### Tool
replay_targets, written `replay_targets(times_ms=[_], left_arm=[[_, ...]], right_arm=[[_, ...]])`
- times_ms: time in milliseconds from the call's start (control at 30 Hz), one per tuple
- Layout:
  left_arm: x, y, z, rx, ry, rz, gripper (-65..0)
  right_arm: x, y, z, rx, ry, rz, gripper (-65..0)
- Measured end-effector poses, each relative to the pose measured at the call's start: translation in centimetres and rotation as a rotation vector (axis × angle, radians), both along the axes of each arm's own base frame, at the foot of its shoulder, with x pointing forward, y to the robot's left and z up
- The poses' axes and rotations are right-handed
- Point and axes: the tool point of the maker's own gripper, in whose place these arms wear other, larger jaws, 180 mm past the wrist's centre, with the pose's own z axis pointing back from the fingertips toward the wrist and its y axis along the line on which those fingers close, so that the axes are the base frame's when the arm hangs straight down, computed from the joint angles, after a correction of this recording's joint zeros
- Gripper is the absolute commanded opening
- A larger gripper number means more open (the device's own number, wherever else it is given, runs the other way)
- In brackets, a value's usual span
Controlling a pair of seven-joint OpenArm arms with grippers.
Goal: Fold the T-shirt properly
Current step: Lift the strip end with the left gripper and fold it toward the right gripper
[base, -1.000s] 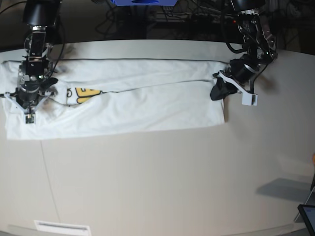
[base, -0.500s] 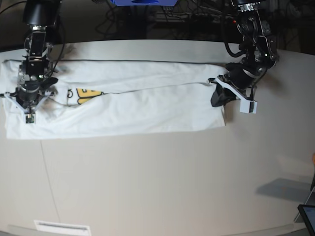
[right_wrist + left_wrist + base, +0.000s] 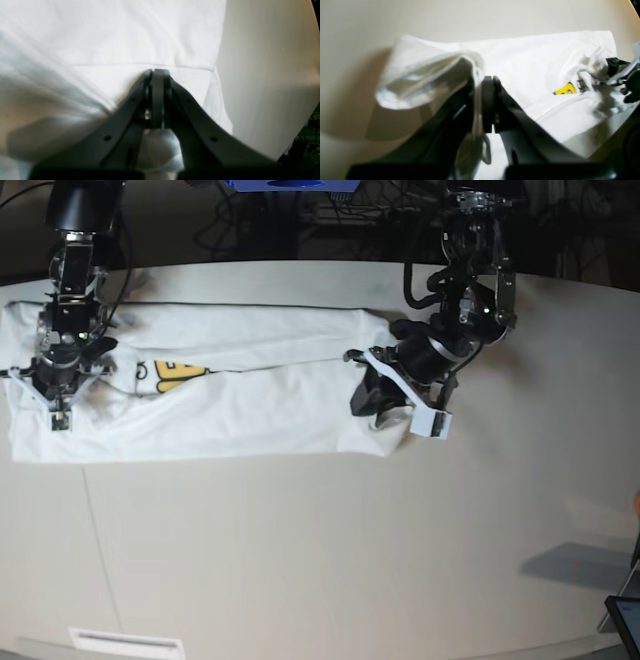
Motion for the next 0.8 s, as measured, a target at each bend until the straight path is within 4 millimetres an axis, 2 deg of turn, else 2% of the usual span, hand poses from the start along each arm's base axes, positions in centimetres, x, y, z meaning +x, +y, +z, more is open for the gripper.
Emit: replay_targets(times_ms=[167, 300, 467, 533, 667, 800], left_arm=[[0.5, -4.7, 1.3, -0.04, -0.023, -0.104, -65.0], [0.3, -7.6, 1.9, -0.11, -0.02, -0.123, -65.0], [0.2, -9.6, 0.4, -0.15, 0.039, -0.125, -65.0], [-0.5, -10.9, -0.2, -0.153, 0.059, -0.162, -65.0], [-1.0, -13.4, -0.3, -0.163, 0.07, -0.235, -65.0], [-0.5, -14.3, -0.2, -0.2, 0.06, -0.211, -65.0]], right_arm=[[0.0, 0.0, 0.0, -0.001, 0.0, 0.0, -65.0], [0.0, 0.0, 0.0, 0.0, 0.0, -0.001, -65.0], [0.0, 0.0, 0.0, 0.0, 0.001, -0.001, -65.0], [0.0, -0.1, 0.0, 0.0, 0.0, -0.002, -65.0], [0.0, -0.1, 0.0, -0.001, 0.0, -0.002, -65.0], [0.0, -0.1, 0.0, 0.0, 0.0, -0.002, -65.0]])
